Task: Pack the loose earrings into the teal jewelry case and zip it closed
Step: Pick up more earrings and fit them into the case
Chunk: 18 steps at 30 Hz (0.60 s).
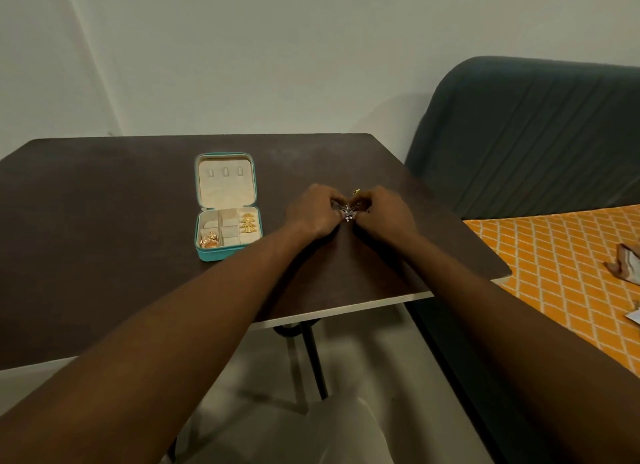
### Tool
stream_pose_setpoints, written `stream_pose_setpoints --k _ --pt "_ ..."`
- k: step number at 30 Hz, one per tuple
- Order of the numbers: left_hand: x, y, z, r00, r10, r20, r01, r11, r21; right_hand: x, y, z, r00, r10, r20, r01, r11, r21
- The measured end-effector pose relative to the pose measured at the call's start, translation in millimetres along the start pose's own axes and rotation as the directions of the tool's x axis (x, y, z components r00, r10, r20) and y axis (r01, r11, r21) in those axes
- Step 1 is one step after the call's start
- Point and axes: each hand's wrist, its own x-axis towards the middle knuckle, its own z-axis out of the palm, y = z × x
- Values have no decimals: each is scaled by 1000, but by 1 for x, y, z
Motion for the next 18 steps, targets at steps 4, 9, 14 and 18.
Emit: stream_pose_setpoints --k 4,9,14,18 --pt "1 -4 2 1000 12 -4 -12 999 30 4 0 3 998 -57 16 57 998 -29" --pt "0 -4 2 999 32 -12 -32 999 20 6 5 5 999 -41 17 42 999 -34" --pt "-1 -6 1 999 39 -21 -39 999 9 7 11 4 999 -37 19 38 996 -77" --pt "-3 -6 1 1000 20 -23 -21 999 -40 7 10 2 995 -87 44 90 993 -79"
